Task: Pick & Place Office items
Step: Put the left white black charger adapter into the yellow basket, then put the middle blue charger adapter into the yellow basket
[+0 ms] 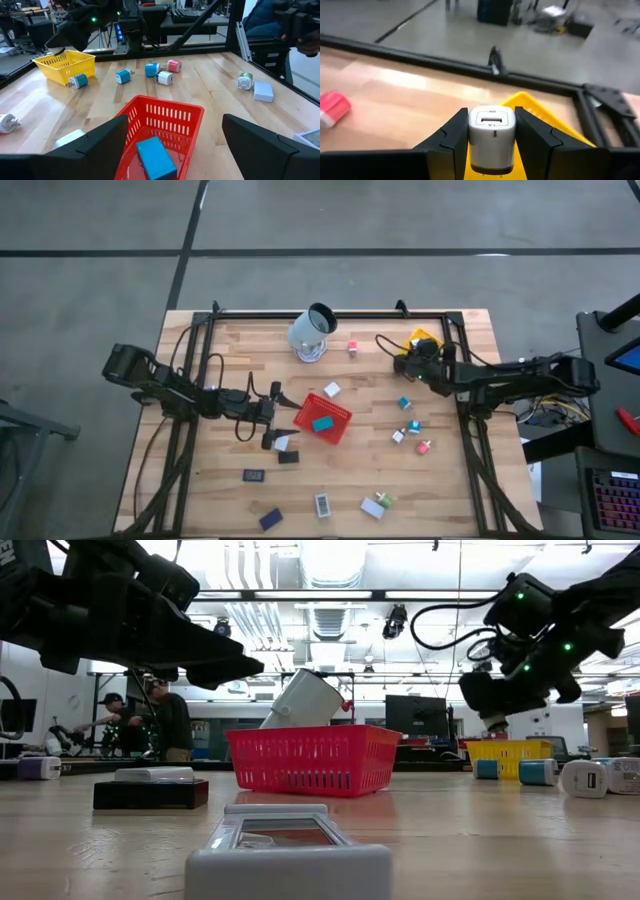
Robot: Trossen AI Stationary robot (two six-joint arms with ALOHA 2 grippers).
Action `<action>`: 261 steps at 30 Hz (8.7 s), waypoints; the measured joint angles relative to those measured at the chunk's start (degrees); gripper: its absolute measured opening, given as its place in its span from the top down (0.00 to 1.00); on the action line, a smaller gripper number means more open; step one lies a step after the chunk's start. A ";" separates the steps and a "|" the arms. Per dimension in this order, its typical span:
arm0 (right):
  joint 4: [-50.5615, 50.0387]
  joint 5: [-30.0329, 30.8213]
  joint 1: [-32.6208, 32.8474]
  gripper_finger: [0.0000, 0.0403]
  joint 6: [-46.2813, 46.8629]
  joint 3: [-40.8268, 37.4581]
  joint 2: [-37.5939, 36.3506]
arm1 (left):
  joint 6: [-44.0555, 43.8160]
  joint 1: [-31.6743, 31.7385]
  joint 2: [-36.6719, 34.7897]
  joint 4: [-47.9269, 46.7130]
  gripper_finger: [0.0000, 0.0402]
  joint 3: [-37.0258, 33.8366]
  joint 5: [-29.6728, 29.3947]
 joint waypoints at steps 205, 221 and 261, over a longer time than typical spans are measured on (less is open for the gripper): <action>-44.32 -59.33 7.28 0.62 -5.23 24.16 21.47 | 0.26 0.02 0.02 -0.42 0.18 -0.20 0.26; -43.95 -62.97 7.26 0.97 -7.58 24.33 21.12 | 0.26 0.02 0.02 -0.42 0.18 -0.20 0.26; -55.00 -66.72 7.52 0.88 -12.59 32.17 20.14 | 0.35 0.02 0.02 -0.40 0.18 -0.22 0.25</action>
